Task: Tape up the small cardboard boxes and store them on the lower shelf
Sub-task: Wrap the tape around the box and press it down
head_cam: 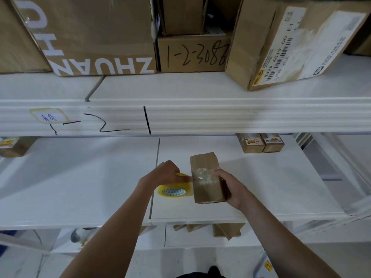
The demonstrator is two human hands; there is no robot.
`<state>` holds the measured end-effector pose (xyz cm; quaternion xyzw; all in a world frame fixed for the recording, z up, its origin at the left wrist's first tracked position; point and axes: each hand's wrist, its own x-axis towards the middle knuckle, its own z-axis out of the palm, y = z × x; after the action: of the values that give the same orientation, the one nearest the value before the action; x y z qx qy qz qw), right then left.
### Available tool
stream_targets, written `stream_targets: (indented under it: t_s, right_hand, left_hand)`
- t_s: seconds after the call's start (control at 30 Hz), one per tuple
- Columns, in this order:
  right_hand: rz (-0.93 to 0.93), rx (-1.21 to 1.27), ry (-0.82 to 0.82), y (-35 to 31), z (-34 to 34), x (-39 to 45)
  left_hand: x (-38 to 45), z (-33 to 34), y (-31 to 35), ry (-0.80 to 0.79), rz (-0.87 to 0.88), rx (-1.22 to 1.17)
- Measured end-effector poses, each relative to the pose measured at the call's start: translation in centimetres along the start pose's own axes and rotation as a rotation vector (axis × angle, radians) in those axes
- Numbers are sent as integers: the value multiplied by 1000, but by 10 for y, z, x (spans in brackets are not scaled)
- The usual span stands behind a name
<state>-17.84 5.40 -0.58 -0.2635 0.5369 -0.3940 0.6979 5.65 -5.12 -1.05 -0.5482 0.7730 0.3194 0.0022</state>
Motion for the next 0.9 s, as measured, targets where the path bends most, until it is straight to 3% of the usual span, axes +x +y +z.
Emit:
stream_targets:
  t_s: [0.37,0.6,0.9]
  right_hand:
    - [29,-211,209,10,-4,7]
    - [64,-226,249,10,-16,4]
    - [136,-189,276,27,-23,7]
  left_hand:
    - [8,14,10,-35,-26,111]
    - [10,16,-3,-156,-35,61]
    - [3,28,7,-52,-124,194]
